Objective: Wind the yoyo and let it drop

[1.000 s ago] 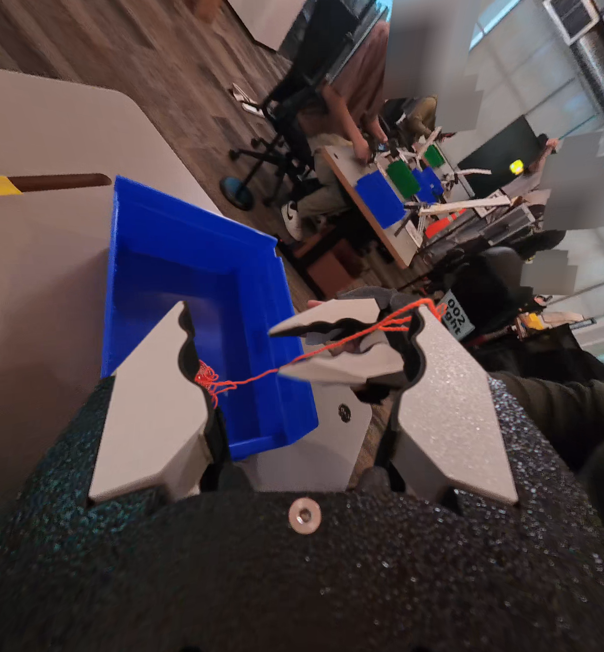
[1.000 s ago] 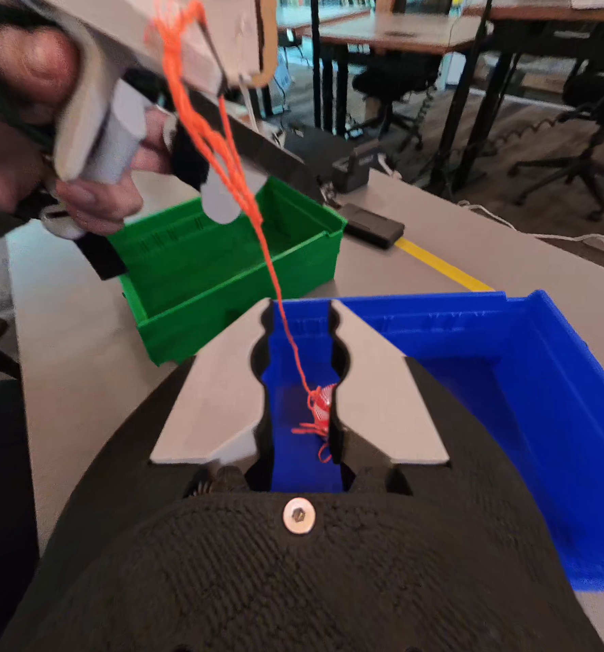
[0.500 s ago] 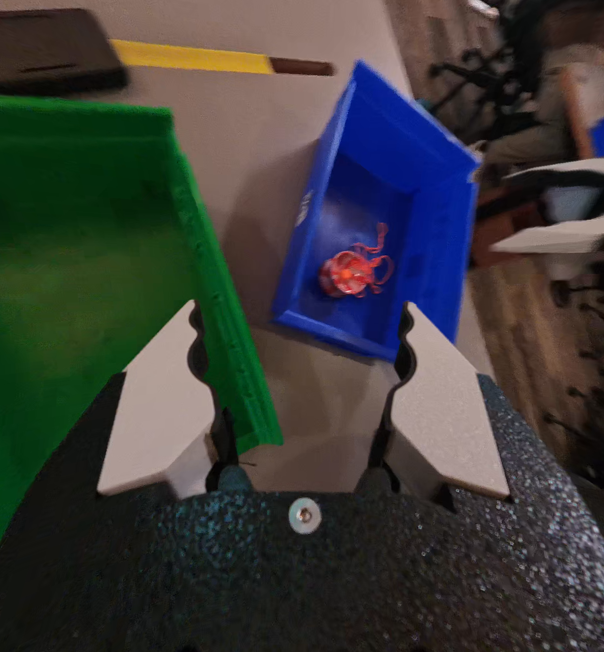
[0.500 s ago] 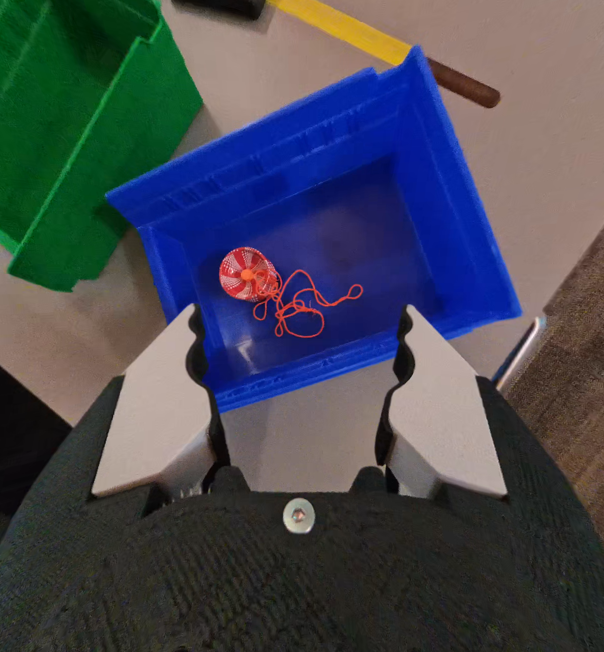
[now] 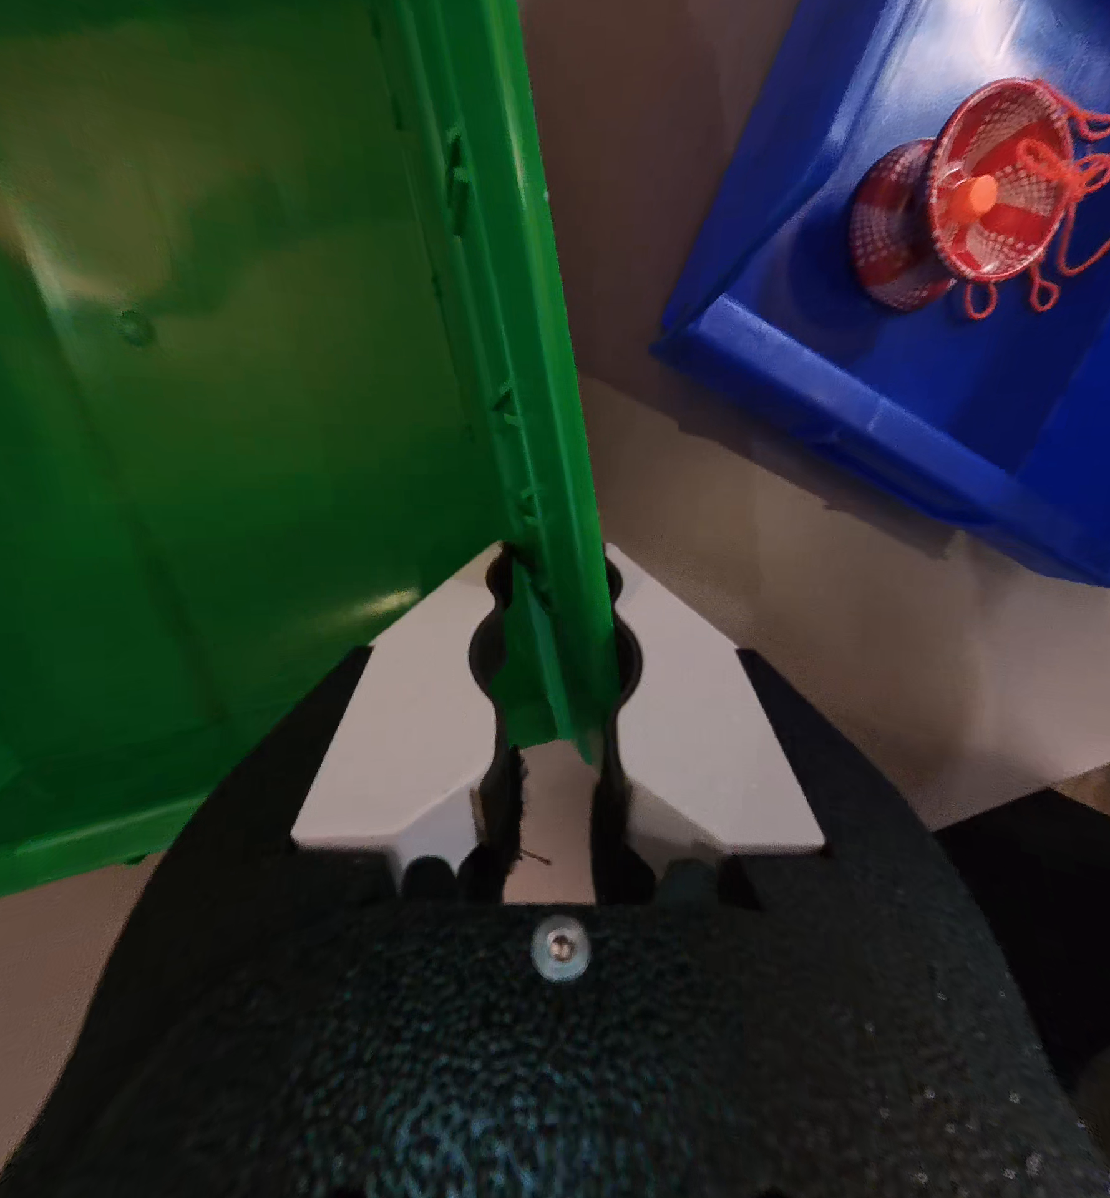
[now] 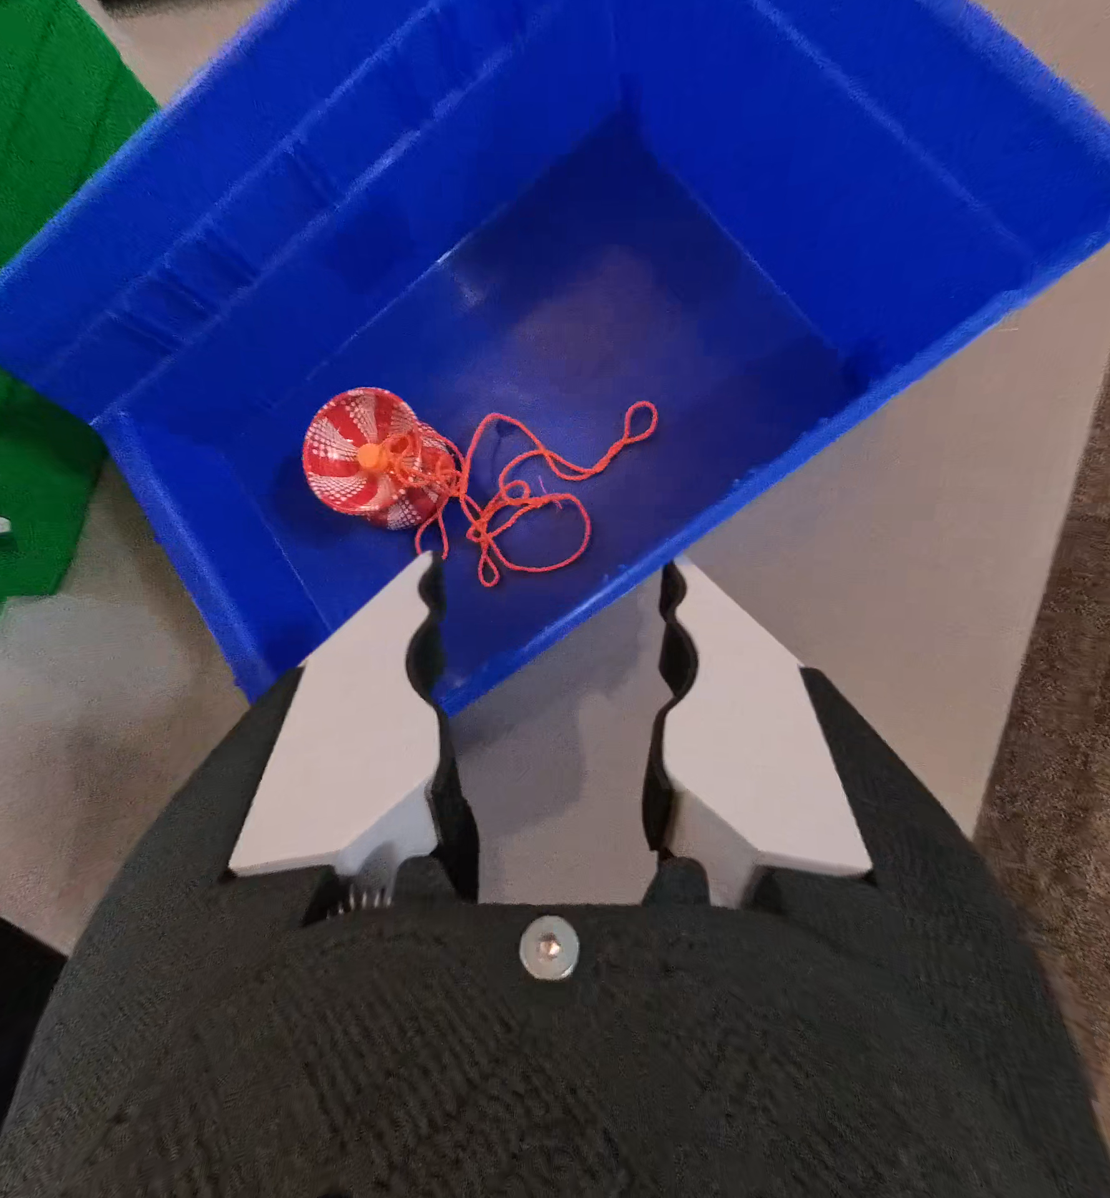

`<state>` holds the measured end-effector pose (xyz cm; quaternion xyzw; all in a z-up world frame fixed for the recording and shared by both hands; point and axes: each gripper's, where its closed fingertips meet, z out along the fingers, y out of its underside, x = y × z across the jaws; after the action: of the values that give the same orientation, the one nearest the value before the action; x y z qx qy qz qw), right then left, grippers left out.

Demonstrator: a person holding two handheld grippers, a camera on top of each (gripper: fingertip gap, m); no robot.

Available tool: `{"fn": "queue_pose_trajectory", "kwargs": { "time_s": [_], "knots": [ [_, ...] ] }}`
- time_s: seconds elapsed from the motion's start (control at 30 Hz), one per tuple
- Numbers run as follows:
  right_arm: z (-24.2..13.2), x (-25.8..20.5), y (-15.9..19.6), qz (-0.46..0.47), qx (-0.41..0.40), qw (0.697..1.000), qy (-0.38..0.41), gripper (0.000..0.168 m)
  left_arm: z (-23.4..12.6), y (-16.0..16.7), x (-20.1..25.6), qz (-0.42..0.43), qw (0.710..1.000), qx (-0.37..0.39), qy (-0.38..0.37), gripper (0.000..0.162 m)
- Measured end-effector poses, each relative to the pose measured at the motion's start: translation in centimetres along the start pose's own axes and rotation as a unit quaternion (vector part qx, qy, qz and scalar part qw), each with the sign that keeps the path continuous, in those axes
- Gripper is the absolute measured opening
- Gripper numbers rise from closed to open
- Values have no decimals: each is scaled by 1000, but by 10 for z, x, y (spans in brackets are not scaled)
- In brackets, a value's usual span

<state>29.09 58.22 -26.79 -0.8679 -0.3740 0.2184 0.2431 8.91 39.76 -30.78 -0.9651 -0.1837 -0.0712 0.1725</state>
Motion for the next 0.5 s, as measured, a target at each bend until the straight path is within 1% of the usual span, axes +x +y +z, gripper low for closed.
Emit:
{"fn": "queue_pose_trajectory", "kwargs": {
  "time_s": [0.03, 0.07, 0.1, 0.13, 0.17, 0.2, 0.23, 0.3, 0.37, 0.43, 0.5],
  "knots": [
    [1, -1, -2, 10, 4, 1000, -1, 61, -3, 1, -6, 10, 1000, 2, -20, 18],
    [3, 2, -3, 14, 5, 1000, 4, 51, -8, 2, -16, 37, 997, 8, -61, 10],
    [4, 5, -5, 12, 4, 1000, 9, 40, -16, 0, -26, 70, 992, 24, -105, 9],
    [6, 8, -7, 5, 4, 1000, 16, 28, -27, -8, -30, 73, 988, 71, -117, 9],
    [8, 6, -9, 1, 4, 1000, 9, 28, -42, -18, -29, 50, 984, 135, -101, 8],
    [12, 2, -11, -3, 3, 1000, 4, 28, -58, -23, -33, 32, 979, 175, -95, 8],
    [15, -2, -14, -8, 4, 1000, 4, 27, -74, -24, -41, 33, 973, 197, -114, 8],
    [23, -14, -21, -20, 5, 1000, -2, 26, -98, -21, -47, 33, 967, 223, -121, 7],
    [32, -37, -26, -33, 1, 999, -17, 26, -121, -16, -58, 28, 956, 242, -166, 6],
    [45, -69, -35, -34, 0, 999, -31, 26, -144, -7, -65, 16, 944, 269, -190, 4],
    [62, -120, -43, -42, -3, 996, -78, 30, -167, 0, -71, 22, 933, 278, -229, 3]
  ]
}}
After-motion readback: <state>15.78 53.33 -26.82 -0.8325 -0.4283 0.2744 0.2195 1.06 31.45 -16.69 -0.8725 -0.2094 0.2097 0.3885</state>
